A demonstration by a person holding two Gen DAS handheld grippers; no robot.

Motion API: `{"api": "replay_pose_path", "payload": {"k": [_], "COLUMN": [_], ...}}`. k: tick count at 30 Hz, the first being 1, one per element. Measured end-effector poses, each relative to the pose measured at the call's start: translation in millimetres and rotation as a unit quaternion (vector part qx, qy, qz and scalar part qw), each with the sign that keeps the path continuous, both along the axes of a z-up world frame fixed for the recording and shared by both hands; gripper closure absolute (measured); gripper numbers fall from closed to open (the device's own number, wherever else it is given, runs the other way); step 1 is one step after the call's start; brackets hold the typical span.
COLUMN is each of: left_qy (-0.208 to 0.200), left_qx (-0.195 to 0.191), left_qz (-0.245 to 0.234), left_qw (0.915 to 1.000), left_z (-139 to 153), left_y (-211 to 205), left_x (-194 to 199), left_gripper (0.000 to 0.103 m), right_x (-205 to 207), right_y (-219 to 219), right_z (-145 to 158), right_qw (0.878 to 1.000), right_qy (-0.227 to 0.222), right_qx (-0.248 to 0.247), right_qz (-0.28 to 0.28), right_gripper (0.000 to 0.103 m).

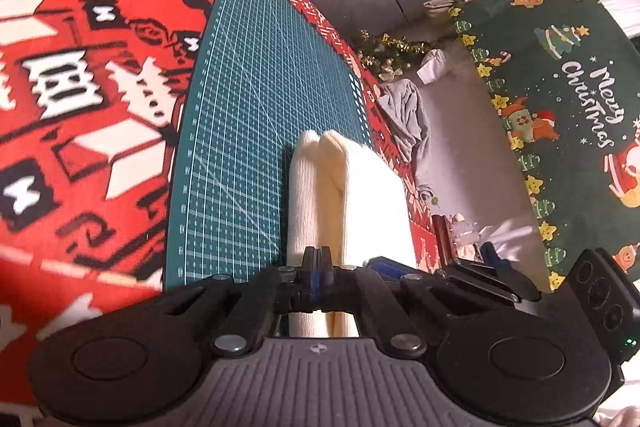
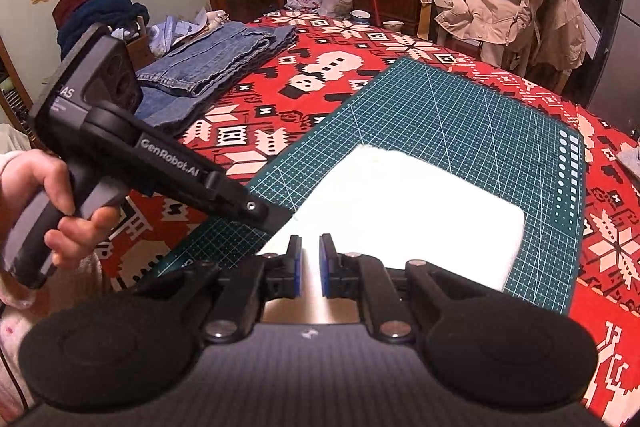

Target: Fold clothes

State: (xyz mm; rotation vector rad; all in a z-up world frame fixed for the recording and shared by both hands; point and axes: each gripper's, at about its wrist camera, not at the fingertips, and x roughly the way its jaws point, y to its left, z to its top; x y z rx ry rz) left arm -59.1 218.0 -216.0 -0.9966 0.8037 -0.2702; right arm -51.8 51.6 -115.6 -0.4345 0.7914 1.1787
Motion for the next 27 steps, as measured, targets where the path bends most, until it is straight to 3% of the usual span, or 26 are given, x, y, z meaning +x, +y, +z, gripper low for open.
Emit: {"api": "replay_pose_path", "payload": {"k": [8, 14, 19, 27], "left_qy": [0.019, 0.004, 0.017, 0.022], "left_qx": [-0.058, -0.026, -0.011, -0.016], "left_qz": [0.01, 0.056, 0.024, 0.008], "left_qw": [0.9981, 0.9981, 0.9995, 0.9996], "left_z": [-7, -2, -5, -4], "left_y": [-3, 15, 5, 1], "left_x": [-24, -14, 5, -12], "left_gripper": [0.103, 0.103, 0.103, 0.103], "right_x": [1, -1, -1, -1], "right_y": [-2, -5, -6, -3], "right_z": [0, 1, 1, 1], "right_qw": [1.0, 1.0, 1.0, 1.0], "right_qy": [0.006, 0.008, 0.01, 0.011], "right_qx": [0.002, 0.004, 0.003, 0.002], "right_qz": [-0.002, -0.005, -0.007, -0.008], "right_gripper": [0.093, 0.093, 0.093, 0.093]}}
